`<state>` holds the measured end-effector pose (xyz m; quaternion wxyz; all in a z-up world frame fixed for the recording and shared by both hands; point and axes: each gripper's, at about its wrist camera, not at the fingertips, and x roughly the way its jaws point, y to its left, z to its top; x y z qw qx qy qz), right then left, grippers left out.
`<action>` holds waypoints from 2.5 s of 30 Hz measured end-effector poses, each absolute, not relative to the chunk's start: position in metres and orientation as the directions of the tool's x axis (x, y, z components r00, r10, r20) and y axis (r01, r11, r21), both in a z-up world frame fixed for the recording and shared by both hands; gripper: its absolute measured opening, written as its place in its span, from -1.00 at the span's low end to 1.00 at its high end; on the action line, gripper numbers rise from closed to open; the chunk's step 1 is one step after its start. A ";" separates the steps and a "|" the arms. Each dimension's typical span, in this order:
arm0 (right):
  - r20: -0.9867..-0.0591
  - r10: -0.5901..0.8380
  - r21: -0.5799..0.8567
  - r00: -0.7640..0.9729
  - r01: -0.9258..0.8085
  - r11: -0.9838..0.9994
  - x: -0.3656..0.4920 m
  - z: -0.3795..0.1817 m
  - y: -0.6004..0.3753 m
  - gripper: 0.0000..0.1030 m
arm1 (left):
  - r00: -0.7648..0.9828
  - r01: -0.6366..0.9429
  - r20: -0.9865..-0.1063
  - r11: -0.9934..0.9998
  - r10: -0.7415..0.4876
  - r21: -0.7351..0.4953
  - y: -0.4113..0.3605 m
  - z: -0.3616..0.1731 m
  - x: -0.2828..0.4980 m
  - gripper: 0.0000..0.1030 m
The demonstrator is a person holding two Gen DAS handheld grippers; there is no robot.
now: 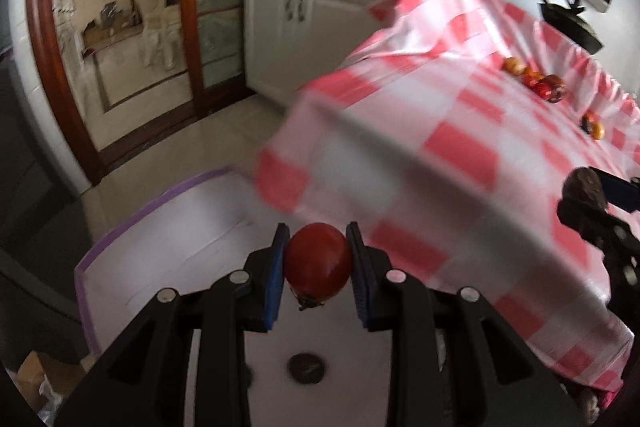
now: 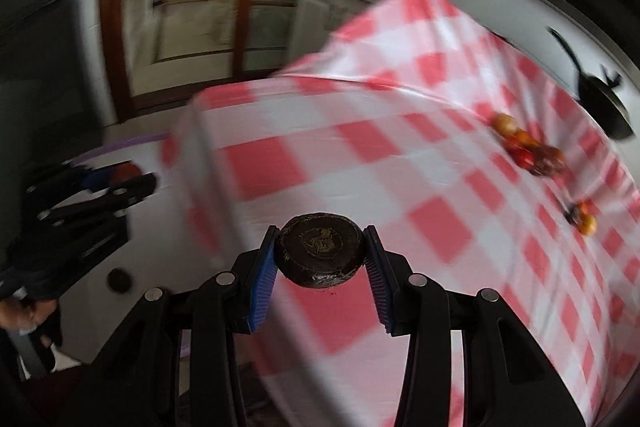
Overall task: Organize fruits
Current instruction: 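Carry the held tomato and dark fruit over the white box, then open the left tool to drop the tomato while the right tool releases its dark fruit, then move both open tools back over the fruits on the table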
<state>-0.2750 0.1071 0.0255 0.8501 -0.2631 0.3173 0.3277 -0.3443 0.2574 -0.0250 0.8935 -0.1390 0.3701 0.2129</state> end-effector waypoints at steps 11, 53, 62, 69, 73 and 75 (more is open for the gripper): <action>-0.831 0.403 -0.205 0.385 -0.883 0.422 -0.330 -0.039 0.166 -0.18 | 0.473 -0.593 -0.816 0.805 0.331 -0.017 0.307 -0.071 -0.373 -0.43; -0.856 0.452 -0.062 0.251 -0.918 0.391 -0.325 -0.028 0.164 0.40 | 0.407 -0.662 -0.814 0.748 0.414 0.050 0.329 -0.059 -0.366 0.79; -0.657 0.556 -0.090 0.509 -0.785 0.613 -0.274 0.074 0.052 0.63 | 0.666 -0.472 -0.628 0.879 0.403 0.062 0.237 0.049 -0.292 0.97; -0.585 0.444 0.038 0.679 -0.524 0.851 -0.192 0.095 -0.075 0.68 | 0.813 -0.185 -0.573 0.979 0.104 -0.084 0.125 0.089 -0.172 0.97; -0.602 0.305 0.141 0.738 -0.278 0.950 -0.132 0.081 -0.150 0.68 | 0.805 -0.083 -0.593 0.985 -0.021 -0.148 0.060 0.072 -0.095 0.97; -0.619 0.240 0.183 0.748 -0.160 0.970 -0.108 0.069 -0.188 0.69 | 0.806 -0.060 -0.590 0.984 -0.051 -0.167 0.035 0.063 -0.056 0.97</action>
